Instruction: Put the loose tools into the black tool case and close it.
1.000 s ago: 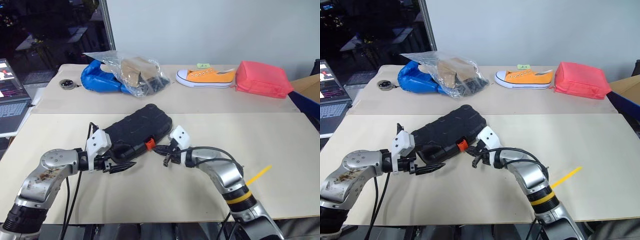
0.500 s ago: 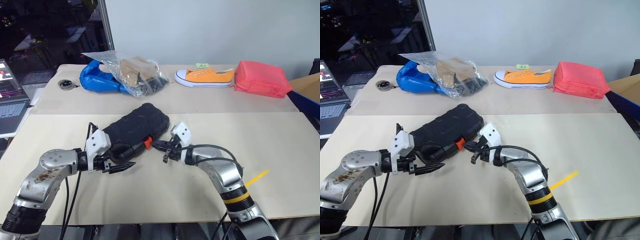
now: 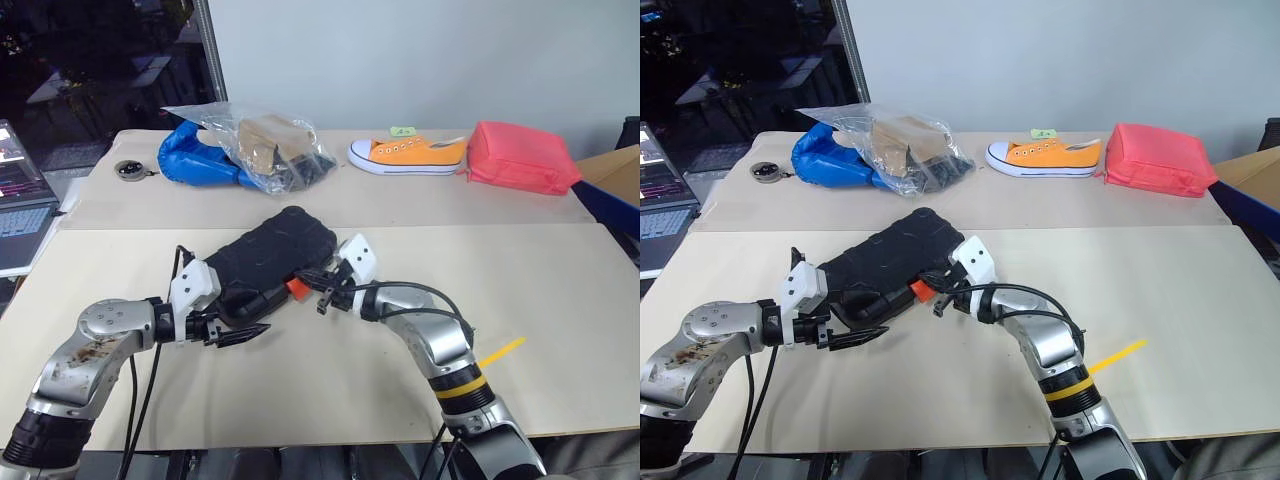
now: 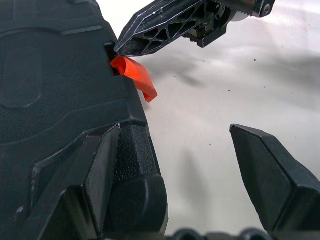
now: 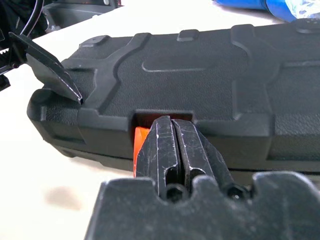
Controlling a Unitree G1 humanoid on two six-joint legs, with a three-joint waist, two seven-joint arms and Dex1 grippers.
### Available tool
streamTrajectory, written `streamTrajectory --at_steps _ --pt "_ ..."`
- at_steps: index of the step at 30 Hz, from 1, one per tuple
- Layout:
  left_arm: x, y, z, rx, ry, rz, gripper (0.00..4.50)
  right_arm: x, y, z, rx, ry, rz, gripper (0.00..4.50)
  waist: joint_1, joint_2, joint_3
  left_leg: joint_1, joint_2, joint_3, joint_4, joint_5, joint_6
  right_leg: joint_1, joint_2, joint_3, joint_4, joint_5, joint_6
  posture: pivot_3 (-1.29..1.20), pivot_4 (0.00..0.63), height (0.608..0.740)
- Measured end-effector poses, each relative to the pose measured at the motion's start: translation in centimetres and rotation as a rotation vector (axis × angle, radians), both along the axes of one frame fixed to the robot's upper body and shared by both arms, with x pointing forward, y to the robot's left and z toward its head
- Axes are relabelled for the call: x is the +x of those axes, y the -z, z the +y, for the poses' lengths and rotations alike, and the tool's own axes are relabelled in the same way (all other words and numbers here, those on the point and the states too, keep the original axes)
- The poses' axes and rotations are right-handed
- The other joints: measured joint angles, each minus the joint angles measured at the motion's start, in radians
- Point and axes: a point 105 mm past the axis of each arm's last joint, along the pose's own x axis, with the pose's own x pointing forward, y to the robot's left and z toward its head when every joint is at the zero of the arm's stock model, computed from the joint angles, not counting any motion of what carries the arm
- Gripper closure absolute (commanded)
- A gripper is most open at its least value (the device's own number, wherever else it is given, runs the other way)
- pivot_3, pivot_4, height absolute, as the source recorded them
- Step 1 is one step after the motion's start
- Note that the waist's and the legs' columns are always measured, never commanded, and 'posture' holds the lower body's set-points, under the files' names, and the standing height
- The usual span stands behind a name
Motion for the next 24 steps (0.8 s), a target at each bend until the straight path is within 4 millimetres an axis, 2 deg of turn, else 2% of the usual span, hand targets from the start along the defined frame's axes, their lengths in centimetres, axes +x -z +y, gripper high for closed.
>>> streamTrajectory --at_steps 13,19,24 --pt "0.0 0.0 0.0 0.000 0.001 -0.002 0.74 -0.3 -0.5 0.3 0.008 -0.018 -0.007 4.46 0.001 0.000 0.000 0.000 0.000 0.000 0.000 0.000 0.000 0.000 0.000 0.000 0.000 0.000 0.000 0.00 0.150 0.740" --pt "0.0 0.0 0.0 0.000 0.002 -0.002 0.74 -0.2 -1.6 0.4 -0.029 -0.034 -0.043 4.46 0.001 0.000 0.000 -0.001 0.000 0.000 0.000 0.000 0.000 0.000 0.000 0.000 0.000 0.000 0.000 0.00 0.150 0.740" --pt "0.0 0.0 0.0 -0.001 0.001 -0.003 0.74 -0.6 -0.8 0.5 -0.091 -0.068 -0.022 4.46 0.002 0.000 0.000 -0.001 0.000 0.000 0.000 0.000 0.000 0.000 0.000 0.000 0.000 0.000 0.000 0.00 0.150 0.740"
